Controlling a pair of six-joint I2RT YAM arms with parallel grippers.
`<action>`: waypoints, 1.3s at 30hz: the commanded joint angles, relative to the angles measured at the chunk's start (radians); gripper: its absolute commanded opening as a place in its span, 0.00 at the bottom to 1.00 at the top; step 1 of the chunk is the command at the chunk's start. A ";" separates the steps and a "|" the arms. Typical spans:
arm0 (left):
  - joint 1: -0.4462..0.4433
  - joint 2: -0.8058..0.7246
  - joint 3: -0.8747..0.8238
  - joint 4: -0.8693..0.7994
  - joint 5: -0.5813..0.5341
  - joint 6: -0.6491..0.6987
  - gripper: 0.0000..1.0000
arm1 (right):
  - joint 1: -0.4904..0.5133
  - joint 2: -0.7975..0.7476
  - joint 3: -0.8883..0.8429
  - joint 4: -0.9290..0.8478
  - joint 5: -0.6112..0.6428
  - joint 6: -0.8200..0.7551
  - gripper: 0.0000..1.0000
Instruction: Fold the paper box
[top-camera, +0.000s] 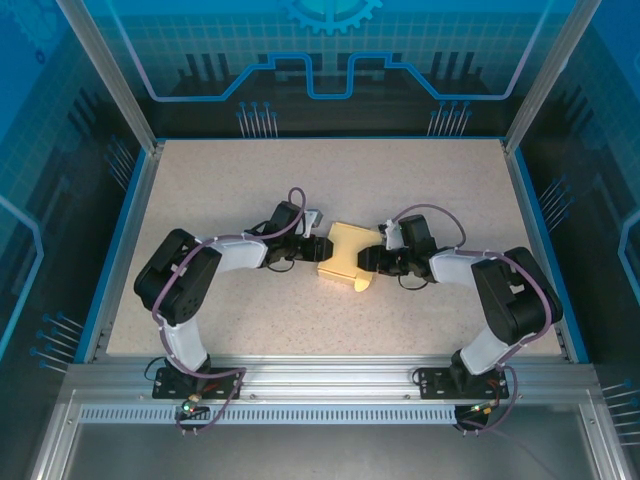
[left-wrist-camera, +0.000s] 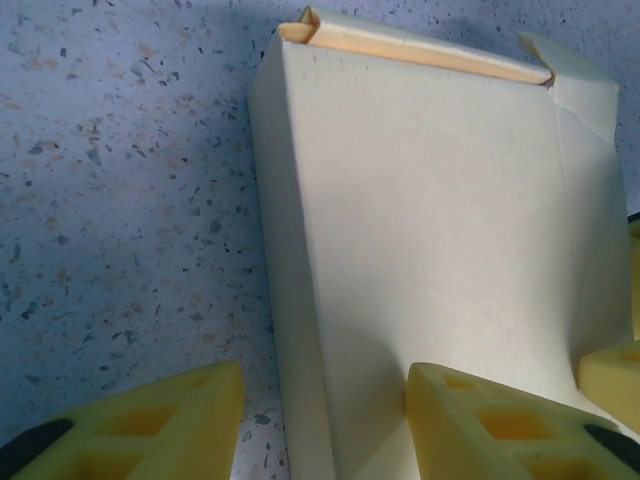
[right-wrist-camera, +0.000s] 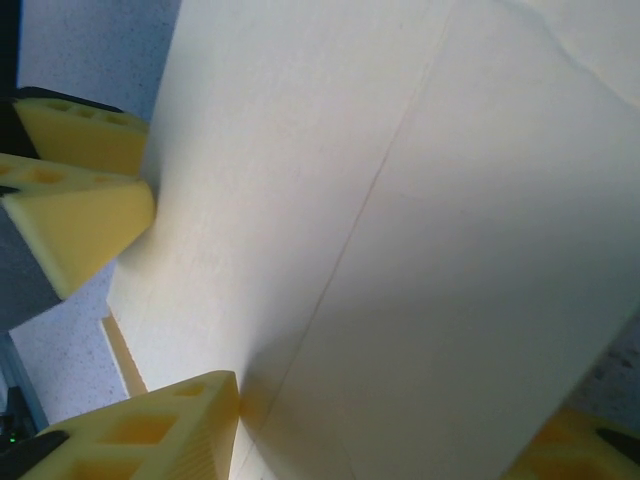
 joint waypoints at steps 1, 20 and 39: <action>-0.024 0.019 -0.038 -0.014 0.039 -0.021 0.48 | 0.007 0.006 -0.012 0.084 -0.081 0.027 0.49; -0.057 0.014 -0.068 0.117 0.153 -0.110 0.47 | 0.022 -0.256 -0.041 0.028 -0.057 0.026 0.45; -0.073 0.054 -0.007 0.100 0.131 -0.092 0.49 | 0.131 -0.308 -0.017 -0.156 0.168 0.039 0.38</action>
